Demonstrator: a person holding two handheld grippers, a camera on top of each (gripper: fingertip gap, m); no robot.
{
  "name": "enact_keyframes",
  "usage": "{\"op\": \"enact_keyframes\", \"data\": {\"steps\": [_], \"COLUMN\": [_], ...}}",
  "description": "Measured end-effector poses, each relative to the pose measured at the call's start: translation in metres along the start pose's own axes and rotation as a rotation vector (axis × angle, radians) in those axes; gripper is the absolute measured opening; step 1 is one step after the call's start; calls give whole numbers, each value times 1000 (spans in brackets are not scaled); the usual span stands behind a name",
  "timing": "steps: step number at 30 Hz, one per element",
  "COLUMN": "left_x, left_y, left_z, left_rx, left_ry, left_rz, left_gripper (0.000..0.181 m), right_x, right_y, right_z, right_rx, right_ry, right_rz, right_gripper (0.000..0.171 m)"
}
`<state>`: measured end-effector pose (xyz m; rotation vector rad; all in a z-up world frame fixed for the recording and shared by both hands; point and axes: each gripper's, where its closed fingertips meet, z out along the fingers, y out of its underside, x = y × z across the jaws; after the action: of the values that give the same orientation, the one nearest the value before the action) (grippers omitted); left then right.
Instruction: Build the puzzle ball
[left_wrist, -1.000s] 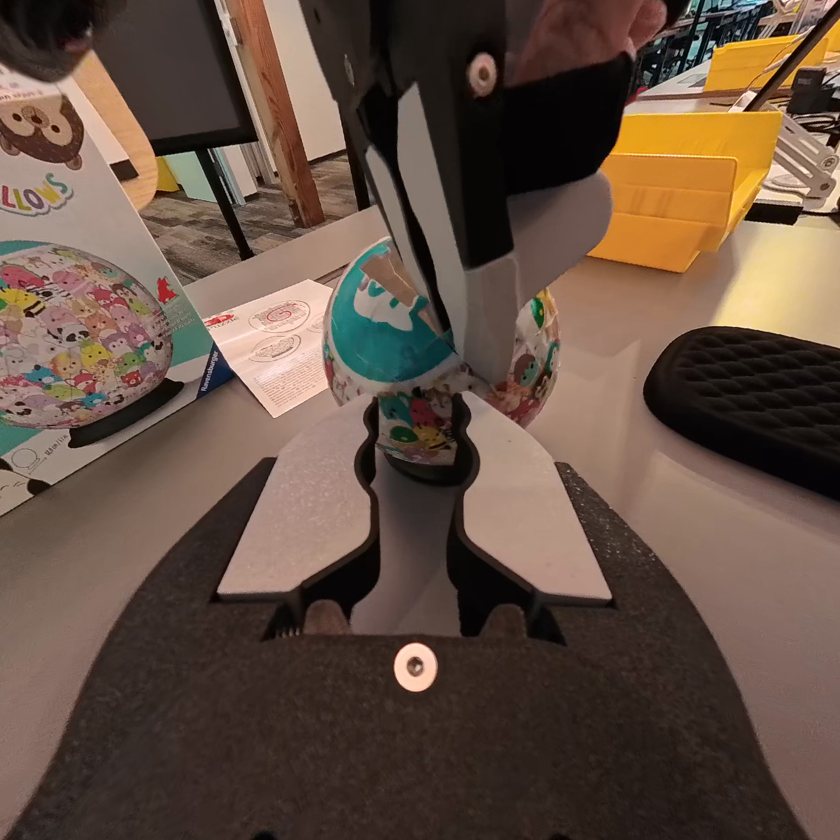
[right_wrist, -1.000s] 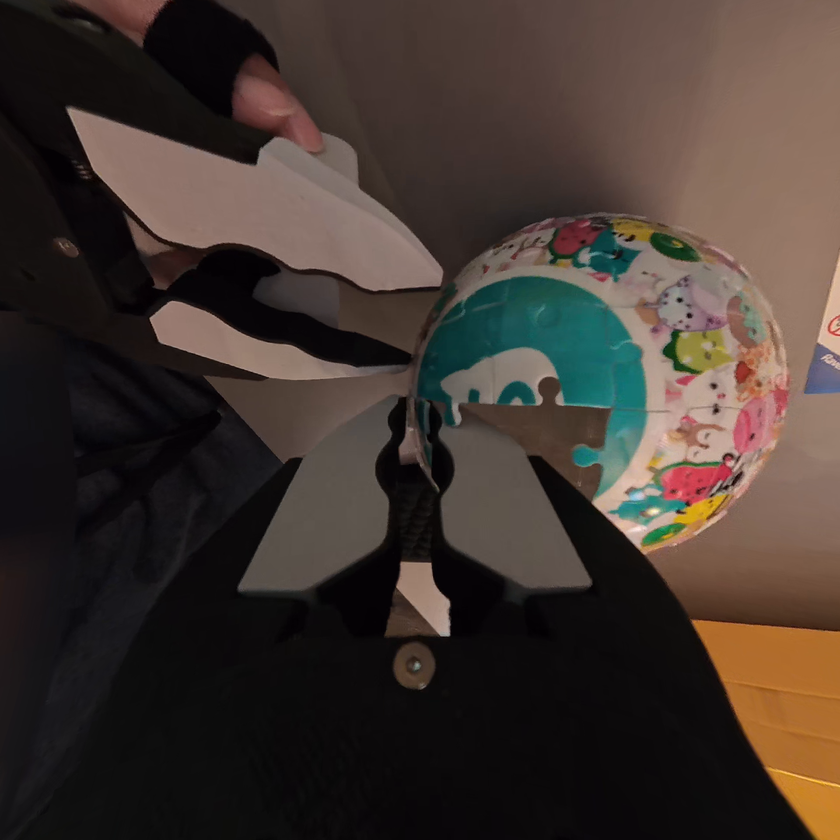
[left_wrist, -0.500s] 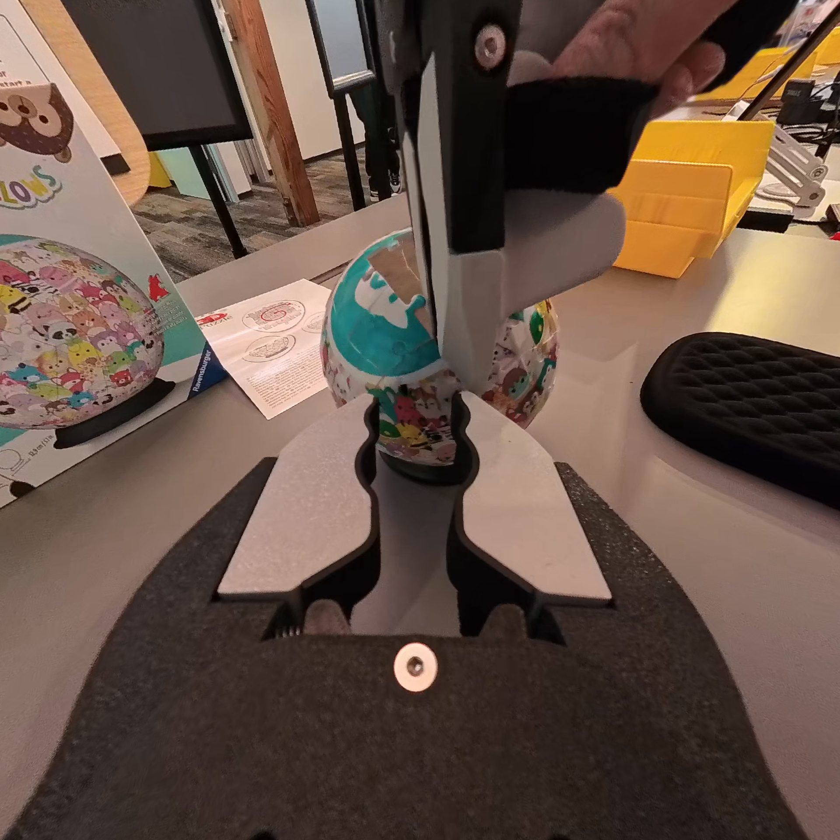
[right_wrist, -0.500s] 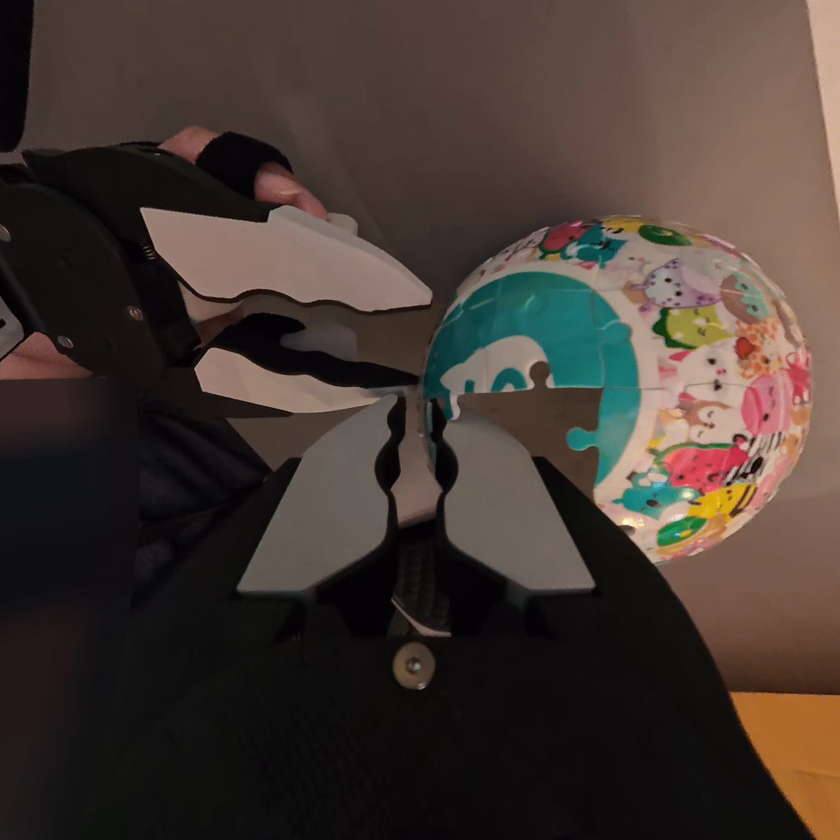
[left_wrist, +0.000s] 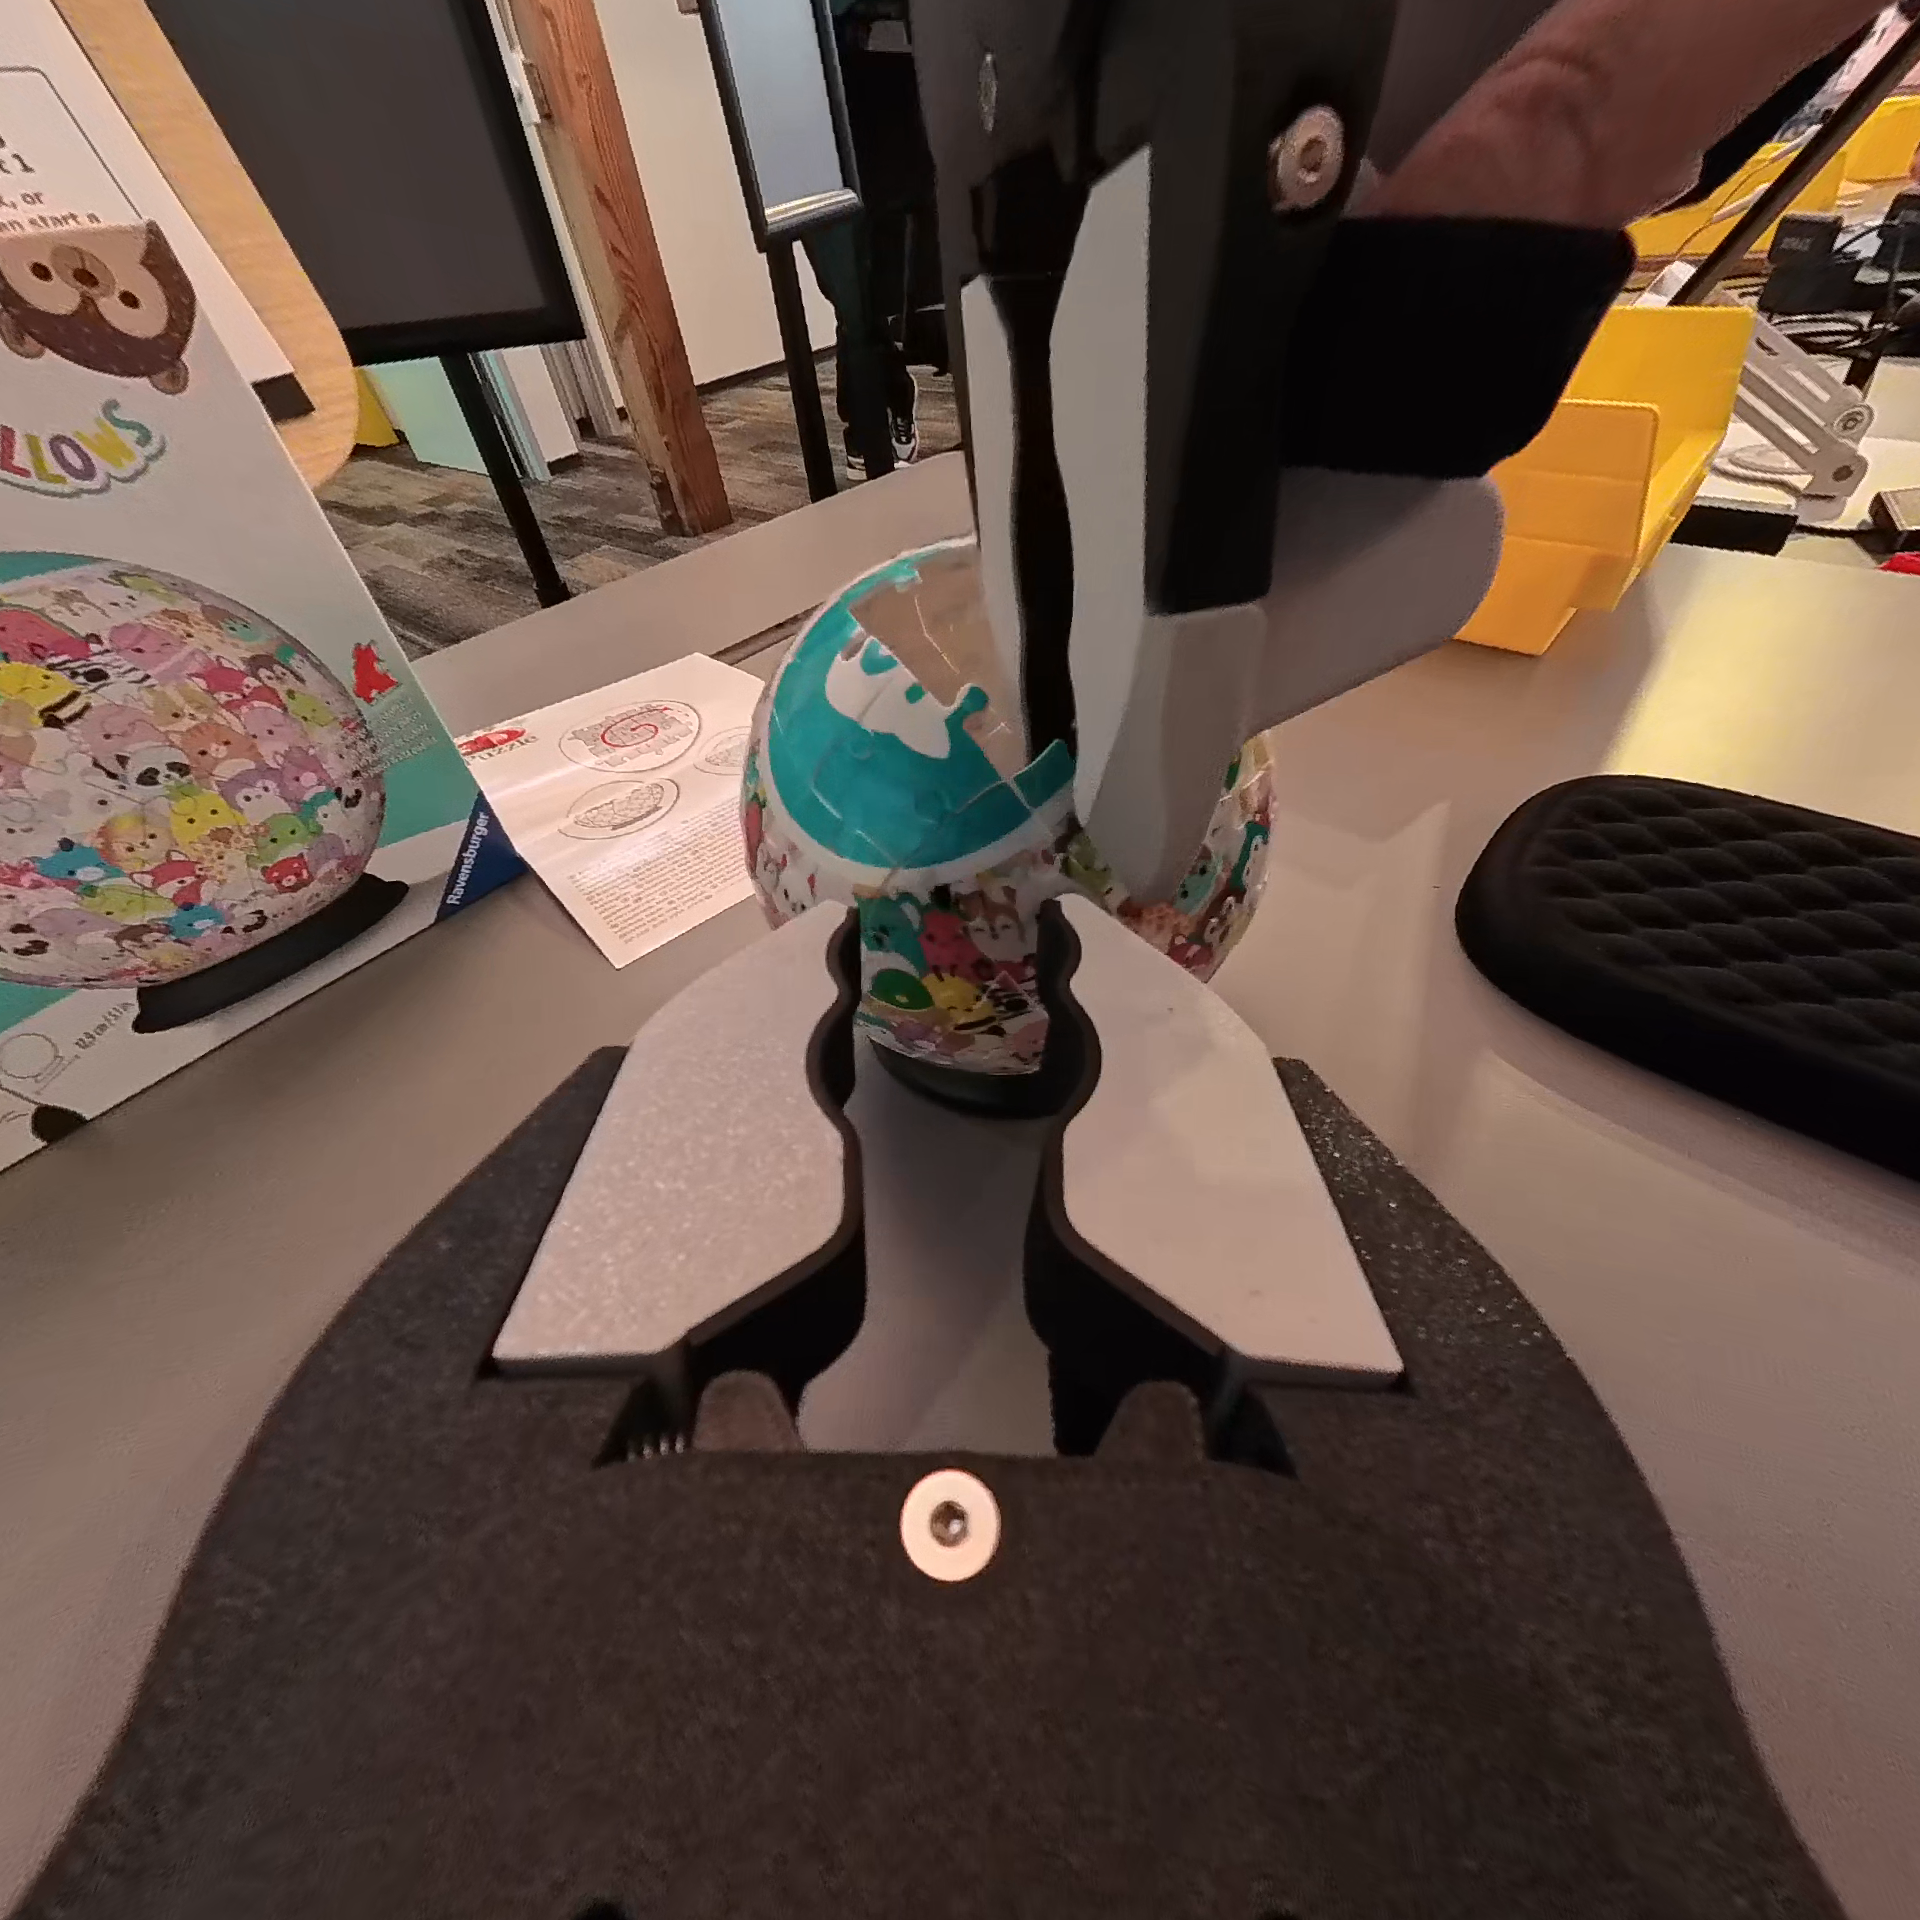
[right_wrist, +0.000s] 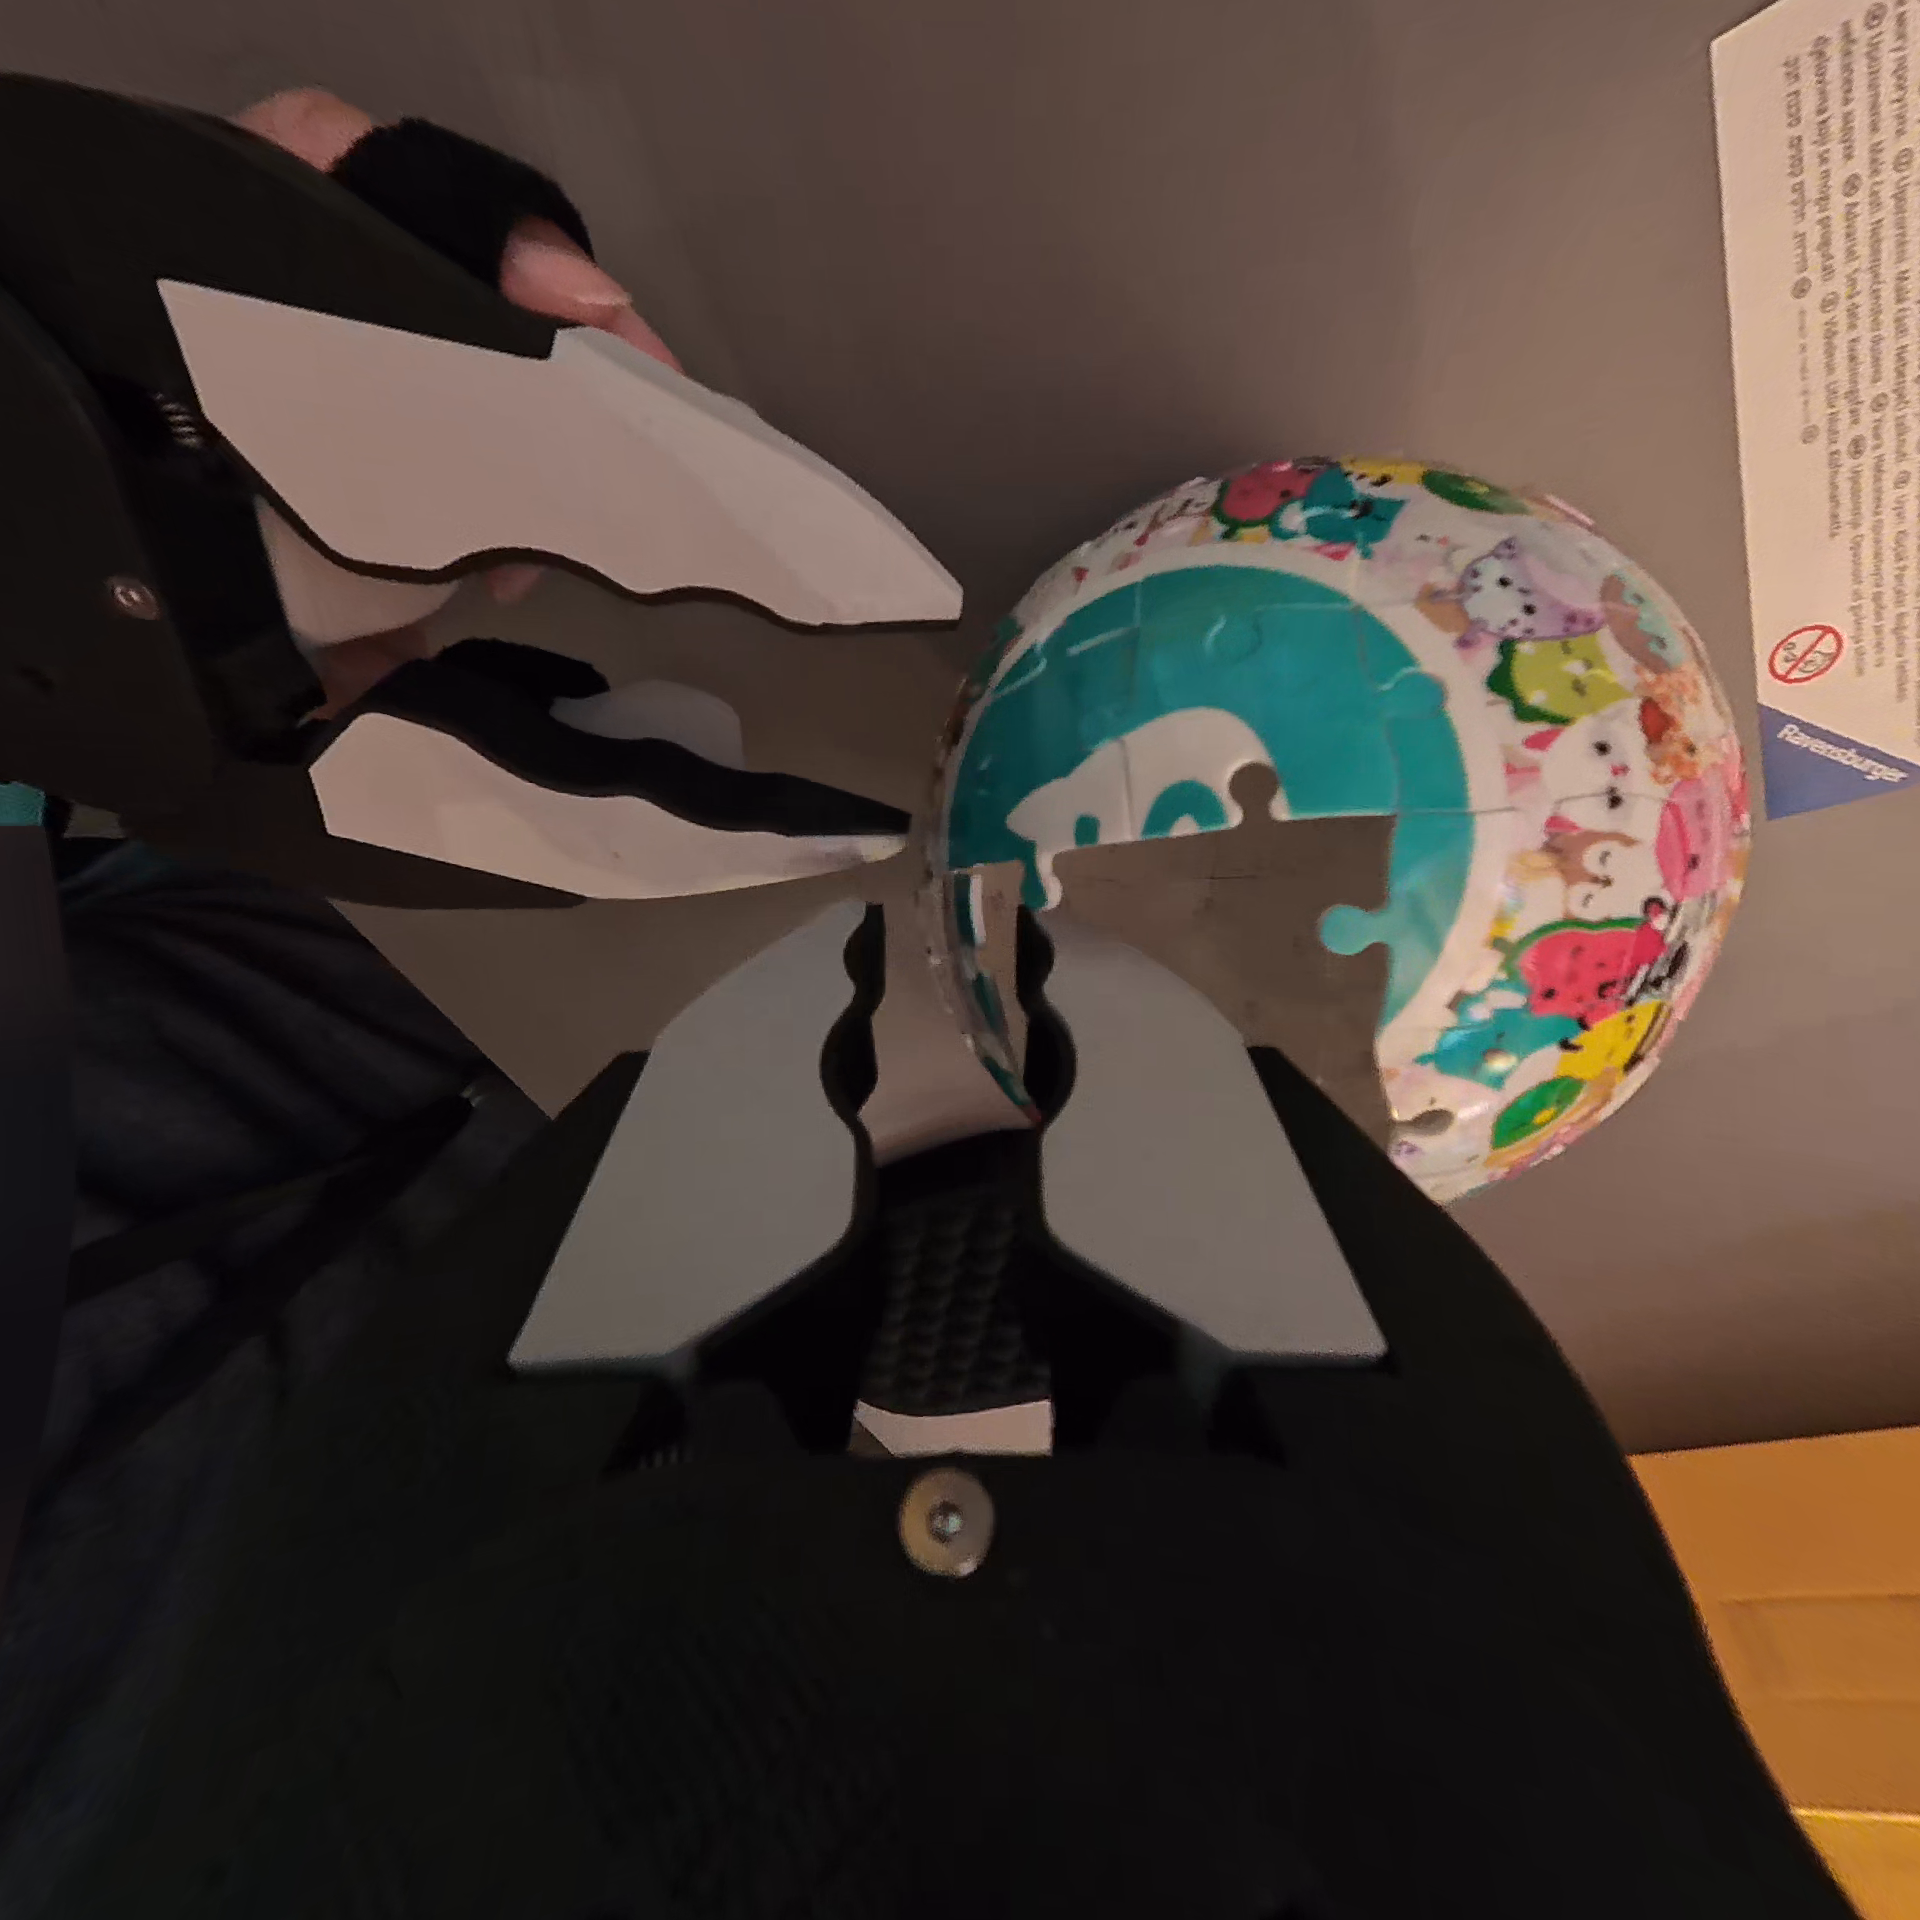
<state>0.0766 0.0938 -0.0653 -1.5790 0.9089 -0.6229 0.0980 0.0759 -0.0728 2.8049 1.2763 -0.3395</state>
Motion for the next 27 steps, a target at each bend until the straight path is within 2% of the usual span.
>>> {"op": "enact_keyframes", "data": {"steps": [8, 13, 16, 18, 20, 23, 24, 25, 27], "left_x": [-5, -9, -5, -1, 5, 14, 18, 21, 28], "left_y": [-8, -20, -39, -51, -62, -65, -64, -62, -57], "left_z": [-9, -27, -50, -67, -81, -92, -93, -94, -94], "left_rx": [36, 102, 202, 267, 317, 316, 305, 293, 276], "left_ry": [-7, 0, 64, 108, 151, 183, 196, 210, 240], "left_rz": [-16, -43, -93, -108, -113, -73, -58, -49, -45], "left_gripper": [33, 36, 38, 39, 41, 41, 42, 42, 44], "right_x": [2, -9, -33, -41, -46, -67, -72, -77, -79], "right_y": [-2, -6, -8, -1, 16, 47, 54, 59, 64], "right_z": [-20, -53, -85, -109, -131, -140, -138, -128, -114], "right_rx": [39, 166, 410, 616, 873, 1245, 1320, 1320, 1302], "right_ry": [58, 96, 109, 178, 253, 211, 176, 114, 58], "right_rz": [-13, -67, -167, -251, -309, -360, -345, -327, -271], "right_gripper": [28, 29, 28, 28, 30, 39, 38, 34, 17]}}
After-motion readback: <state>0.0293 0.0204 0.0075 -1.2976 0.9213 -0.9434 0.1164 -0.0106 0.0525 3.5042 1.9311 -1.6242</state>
